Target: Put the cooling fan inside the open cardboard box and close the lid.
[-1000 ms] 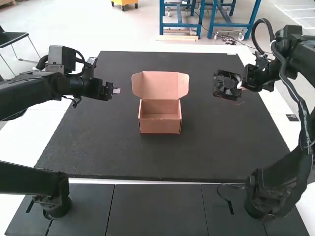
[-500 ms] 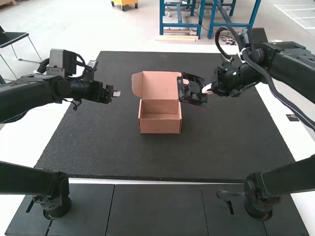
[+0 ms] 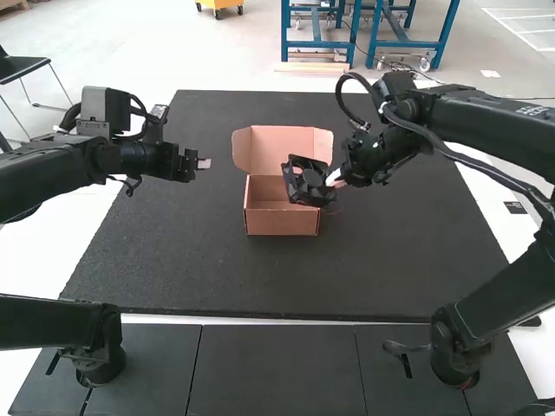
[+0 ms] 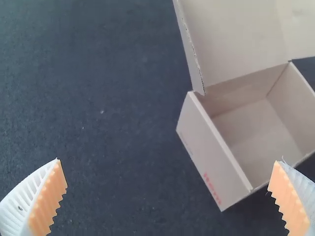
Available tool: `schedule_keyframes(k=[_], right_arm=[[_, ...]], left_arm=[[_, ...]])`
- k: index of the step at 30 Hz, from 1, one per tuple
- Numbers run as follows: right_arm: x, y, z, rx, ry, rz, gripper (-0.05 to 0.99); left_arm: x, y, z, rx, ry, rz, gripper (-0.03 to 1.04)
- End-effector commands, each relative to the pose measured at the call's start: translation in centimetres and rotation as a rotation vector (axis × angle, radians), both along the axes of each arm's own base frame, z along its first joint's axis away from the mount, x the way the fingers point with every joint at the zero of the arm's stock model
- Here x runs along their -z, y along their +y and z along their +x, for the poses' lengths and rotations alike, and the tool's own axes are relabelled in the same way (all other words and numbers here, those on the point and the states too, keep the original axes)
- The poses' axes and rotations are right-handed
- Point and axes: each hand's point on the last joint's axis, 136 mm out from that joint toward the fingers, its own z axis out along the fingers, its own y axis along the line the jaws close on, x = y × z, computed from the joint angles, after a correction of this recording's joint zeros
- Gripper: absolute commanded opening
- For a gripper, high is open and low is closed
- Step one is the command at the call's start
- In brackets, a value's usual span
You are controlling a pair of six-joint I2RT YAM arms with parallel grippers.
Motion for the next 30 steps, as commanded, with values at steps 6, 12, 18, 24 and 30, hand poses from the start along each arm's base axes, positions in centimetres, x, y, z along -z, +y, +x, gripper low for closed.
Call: schedule_keyframes(k=[6, 12, 18, 24, 30], right_arm=[[-1.6, 3.8, 2.8, -0.054, -0.064, 0.046, -0.02], [-1.0, 5.4, 4.8, -0.070, -0.069, 0.036, -0.02], [-0.4, 6.8, 6.5, -0.081, -0.075, 0.024, -0.02], [0.6, 8.0, 7.7, -0.089, -0.074, -0.001, -0.02], [1.5, 9.1, 8.6, -0.099, -0.073, -0.028, -0.02]], left_arm=[[-1.3, -0.6, -0.3, 0.016, -0.043, -0.013, 0.97], [-1.8, -1.0, -0.5, 0.029, -0.059, -0.016, 0.97], [-2.1, -1.1, -0.6, 0.031, -0.069, -0.018, 0.97], [-2.3, -1.1, -0.6, 0.027, -0.074, -0.026, 0.97], [-2.8, -1.1, -0.4, 0.026, -0.093, -0.030, 0.97]])
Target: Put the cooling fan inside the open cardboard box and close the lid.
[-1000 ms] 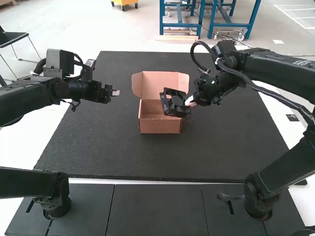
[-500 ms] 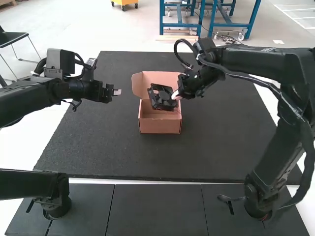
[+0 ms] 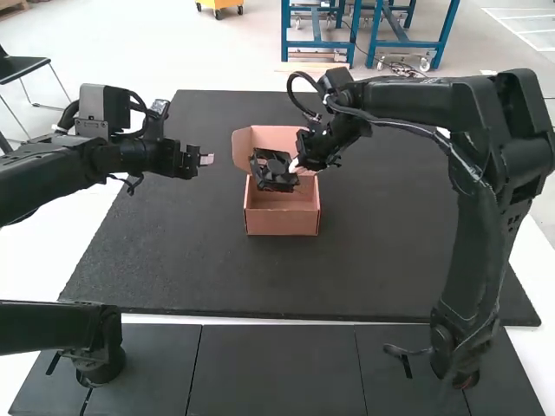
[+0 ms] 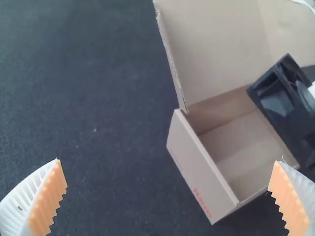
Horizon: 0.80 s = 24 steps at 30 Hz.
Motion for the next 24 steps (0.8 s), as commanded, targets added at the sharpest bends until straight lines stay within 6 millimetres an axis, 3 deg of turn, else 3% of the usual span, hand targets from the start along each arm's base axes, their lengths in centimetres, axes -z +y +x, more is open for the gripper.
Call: schedule_keyframes(k=[1, 11, 24], right_arm=[[-1.4, 1.3, 0.8, -0.012, -0.046, 0.007, -0.02], [0.5, 0.2, 2.8, 0.033, -0.092, -0.126, -0.02], [2.9, -1.3, 2.8, 0.038, -0.068, -0.230, -0.02]], left_arm=[[-1.2, -0.2, -0.2, 0.004, -0.036, -0.017, 0.97], [-1.6, -0.3, -0.1, 0.004, -0.048, -0.021, 0.97], [-2.1, -0.4, 0.1, 0.006, -0.064, -0.026, 0.97]])
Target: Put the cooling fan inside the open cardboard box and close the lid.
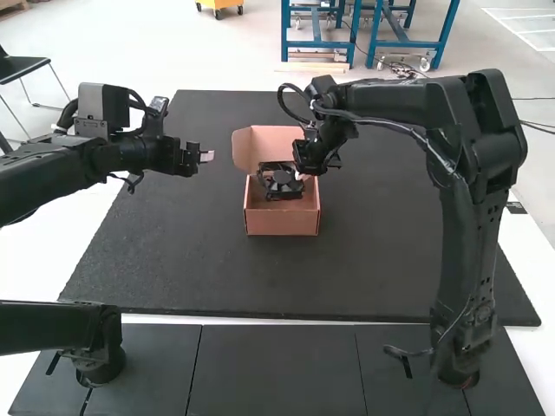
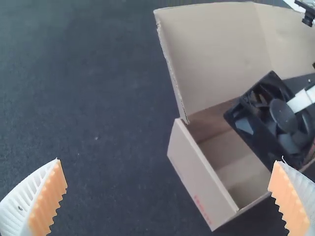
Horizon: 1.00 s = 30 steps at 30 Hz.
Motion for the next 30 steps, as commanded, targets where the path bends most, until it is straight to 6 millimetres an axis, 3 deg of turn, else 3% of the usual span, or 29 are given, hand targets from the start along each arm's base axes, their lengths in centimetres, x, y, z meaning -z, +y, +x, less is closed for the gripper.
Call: schedule_keyframes(k=[1, 18, 30], right_arm=[[-0.5, 0.5, 0.8, -0.012, -0.033, -0.006, -0.02], [1.0, 2.1, 0.4, -0.042, -0.018, -0.029, -0.02], [2.1, 0.8, -0.2, -0.041, 0.024, -0.086, -0.02]], left_arm=[[-1.6, -0.3, -0.2, 0.009, -0.043, -0.017, 0.97], [-2.3, -0.5, 0.0, 0.003, -0.053, -0.045, 0.97], [-2.3, -0.5, -0.1, 0.004, -0.054, -0.049, 0.97]])
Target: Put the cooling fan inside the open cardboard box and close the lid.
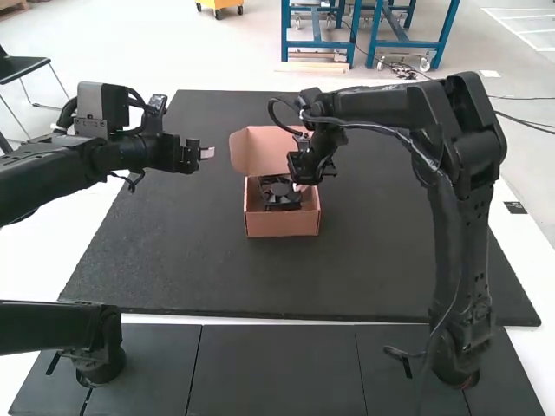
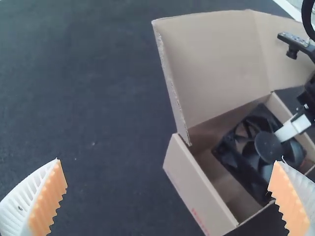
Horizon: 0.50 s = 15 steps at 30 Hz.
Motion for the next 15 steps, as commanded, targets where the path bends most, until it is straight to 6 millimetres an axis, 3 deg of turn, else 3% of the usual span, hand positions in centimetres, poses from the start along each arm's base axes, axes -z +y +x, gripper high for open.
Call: schedule_keyframes(k=[1, 9, 11, 15], right_arm=[[-0.2, 0.3, 0.7, -0.011, -0.019, -0.004, -0.02], [0.6, 0.2, 0.7, -0.001, -0.006, -0.016, 0.00], [0.9, 0.2, 0.8, 0.001, -0.001, -0.022, 0.14], [0.9, 0.1, 1.0, 0.002, -0.002, -0.031, 0.28]], left_arm=[[-2.0, -0.4, -0.3, 0.014, -0.051, -0.018, 0.97], [-2.3, -0.4, -0.3, 0.012, -0.061, -0.023, 0.97], [-2.4, -0.4, -0.4, 0.012, -0.064, -0.024, 0.97], [-2.5, -0.4, -0.5, 0.012, -0.066, -0.024, 0.97]])
